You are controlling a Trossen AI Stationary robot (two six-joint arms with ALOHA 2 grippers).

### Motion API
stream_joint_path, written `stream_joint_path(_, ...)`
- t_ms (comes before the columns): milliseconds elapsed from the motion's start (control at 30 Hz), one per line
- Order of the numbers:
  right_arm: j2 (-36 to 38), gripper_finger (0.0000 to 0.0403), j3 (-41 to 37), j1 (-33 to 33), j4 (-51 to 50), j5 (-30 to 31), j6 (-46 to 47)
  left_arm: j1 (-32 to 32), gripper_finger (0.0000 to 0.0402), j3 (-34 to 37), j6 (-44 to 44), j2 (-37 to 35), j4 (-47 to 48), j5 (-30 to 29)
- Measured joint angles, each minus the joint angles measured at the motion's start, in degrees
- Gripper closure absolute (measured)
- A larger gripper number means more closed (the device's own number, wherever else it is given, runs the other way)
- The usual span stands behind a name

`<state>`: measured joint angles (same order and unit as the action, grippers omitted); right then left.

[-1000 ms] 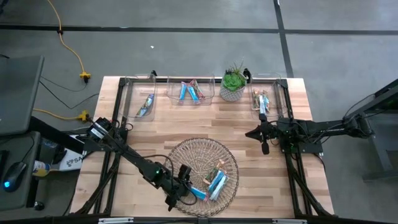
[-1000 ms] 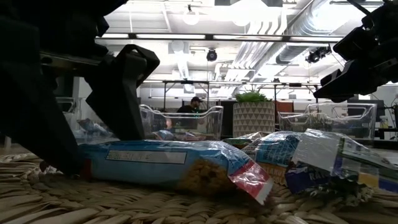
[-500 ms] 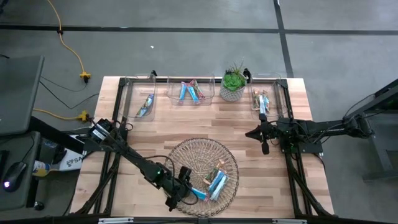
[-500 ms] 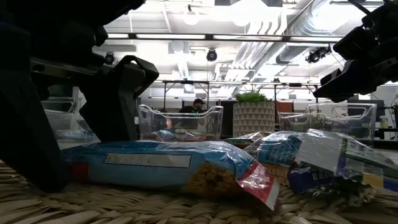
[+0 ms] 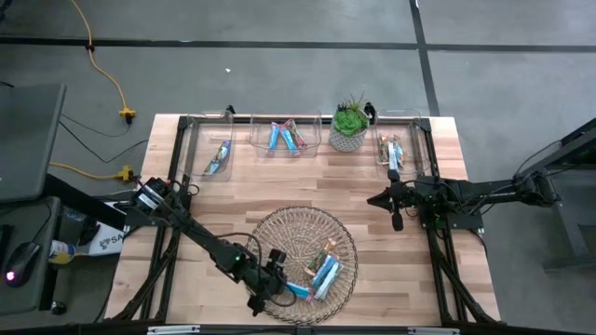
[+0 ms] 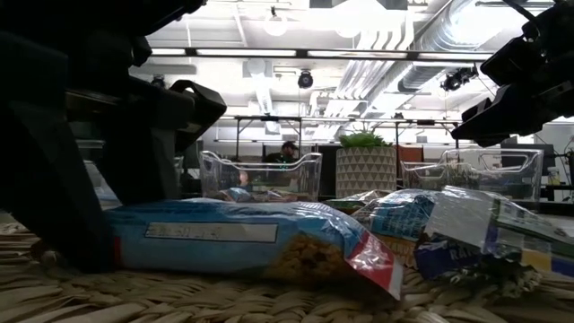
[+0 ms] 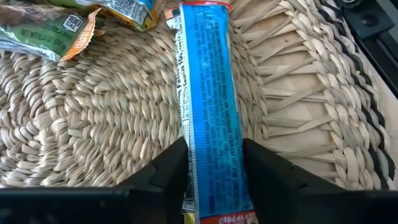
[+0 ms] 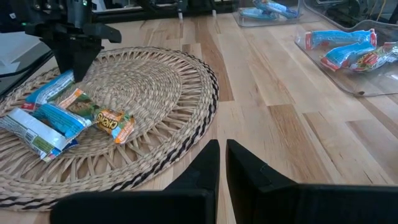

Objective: Pick and place Granola Bars by type
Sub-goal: Put the red granola bar into the middle transparent bin

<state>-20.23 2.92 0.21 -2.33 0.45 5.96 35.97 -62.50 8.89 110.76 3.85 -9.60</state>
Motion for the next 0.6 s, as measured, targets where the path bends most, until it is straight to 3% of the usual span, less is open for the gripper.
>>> stream_joint_path(600, 0.0, 0.0391, 0.0, 0.0, 0.0, 0.0, 0.0, 0.0, 0.0281, -0.6, 0.0, -1.8, 5.1, -2.8)
